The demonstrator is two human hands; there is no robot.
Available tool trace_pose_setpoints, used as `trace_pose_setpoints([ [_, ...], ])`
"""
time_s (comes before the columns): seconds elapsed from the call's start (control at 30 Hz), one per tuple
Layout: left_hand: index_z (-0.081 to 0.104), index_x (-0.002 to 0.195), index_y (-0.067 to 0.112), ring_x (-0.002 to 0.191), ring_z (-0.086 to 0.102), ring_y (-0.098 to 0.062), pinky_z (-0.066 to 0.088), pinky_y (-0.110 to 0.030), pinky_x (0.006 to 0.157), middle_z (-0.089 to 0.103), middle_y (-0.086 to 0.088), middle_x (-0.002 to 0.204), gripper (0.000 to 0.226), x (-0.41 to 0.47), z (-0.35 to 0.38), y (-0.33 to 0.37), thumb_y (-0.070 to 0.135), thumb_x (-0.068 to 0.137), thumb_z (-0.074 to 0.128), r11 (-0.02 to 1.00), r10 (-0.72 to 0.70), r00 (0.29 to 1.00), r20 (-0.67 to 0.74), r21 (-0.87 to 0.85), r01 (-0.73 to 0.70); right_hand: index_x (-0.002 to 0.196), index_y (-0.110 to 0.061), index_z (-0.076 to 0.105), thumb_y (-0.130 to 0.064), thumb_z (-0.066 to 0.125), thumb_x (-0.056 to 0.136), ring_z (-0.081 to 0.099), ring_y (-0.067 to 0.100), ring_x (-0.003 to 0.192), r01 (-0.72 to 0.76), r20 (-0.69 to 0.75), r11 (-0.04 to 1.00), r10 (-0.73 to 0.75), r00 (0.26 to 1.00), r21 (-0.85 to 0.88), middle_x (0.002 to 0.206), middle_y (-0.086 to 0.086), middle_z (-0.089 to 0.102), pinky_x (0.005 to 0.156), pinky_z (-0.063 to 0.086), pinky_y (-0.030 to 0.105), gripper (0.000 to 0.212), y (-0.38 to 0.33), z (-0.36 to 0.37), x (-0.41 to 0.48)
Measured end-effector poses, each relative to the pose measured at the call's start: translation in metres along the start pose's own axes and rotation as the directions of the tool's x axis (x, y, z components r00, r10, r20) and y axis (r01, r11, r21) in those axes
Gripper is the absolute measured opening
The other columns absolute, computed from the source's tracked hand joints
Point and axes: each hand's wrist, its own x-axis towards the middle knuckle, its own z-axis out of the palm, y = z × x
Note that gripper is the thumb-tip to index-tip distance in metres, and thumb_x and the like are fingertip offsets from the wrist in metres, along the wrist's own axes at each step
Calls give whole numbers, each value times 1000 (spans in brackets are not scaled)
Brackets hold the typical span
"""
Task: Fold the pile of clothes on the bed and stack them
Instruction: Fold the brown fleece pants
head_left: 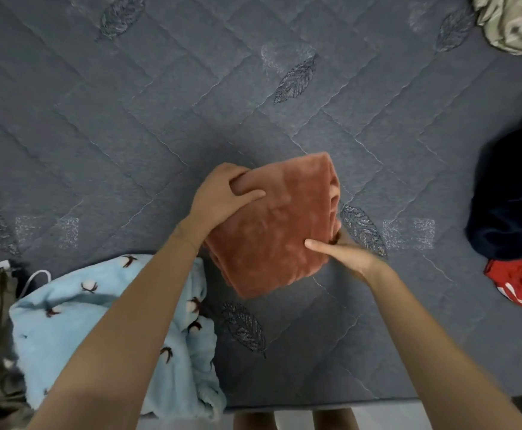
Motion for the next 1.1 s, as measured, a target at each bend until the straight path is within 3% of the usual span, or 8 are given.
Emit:
trace_pose_setpoints([
  [0.1,53,133,23,127,46,-20,38,-36,104,49,-2,137,66,-23,7,1,56,79,70,986,-134,935,-329,49,159,152,-33,-16,-57,89,39,21,12,146,166,-221,982,-142,965,93,161,-7,15,120,21,41,156,-13,8,2],
  [0.17,36,146,26,138,34,-22,32,-39,109,35,-5,150,87,-44,14,0,61,75,72,941,-336,844,-418,-176,287,151,-36,-15,-64,89,38,22,12,146,221,-194,974,-208,959,47,162,-6,11,119,25,42,156,-27,14,8],
  [0.27,11,154,26,141,31,-23,33,-36,107,25,-6,157,113,-69,29,-7,59,69,78,682,-640,731,-235,-612,400,152,-35,-11,-61,87,47,32,15,141,215,-220,976,-201,955,41,160,-4,21,116,30,39,146,-41,22,23],
  [0.37,6,155,27,136,40,-22,38,-29,98,31,-4,155,115,-81,46,-15,61,69,74,425,-710,701,62,-756,497,152,-31,7,-53,85,59,53,7,118,204,-210,972,-177,962,117,144,-6,44,98,43,23,123,-38,26,34],
  [0.47,10,155,29,135,40,-19,37,-34,110,33,-1,155,124,-86,60,-20,77,55,67,442,-606,771,195,-723,531,147,-31,25,-59,81,60,53,-8,92,176,-161,975,-153,975,138,117,-17,54,73,39,12,108,-34,30,34],
  [0.7,26,151,29,118,52,-8,45,-28,100,45,6,145,123,-93,50,-12,83,50,69,461,-519,821,237,-731,503,120,-31,56,-53,78,65,70,7,94,159,75,952,-184,980,263,102,-10,74,66,55,16,63,-34,32,21],
  [0.87,33,147,31,118,50,-10,39,-29,102,50,13,128,111,-113,32,24,74,53,72,490,-550,829,98,-767,415,129,-18,58,-47,79,65,69,16,104,186,79,942,-215,973,280,114,2,72,88,55,29,74,-42,27,-16],
  [1.1,47,140,22,120,55,-17,42,-32,103,57,2,134,82,-175,-13,71,60,73,73,465,-658,751,-45,-810,358,102,-23,68,-36,80,75,72,8,86,307,-21,936,-308,951,173,93,-7,76,66,54,16,33,-73,47,-106],
])
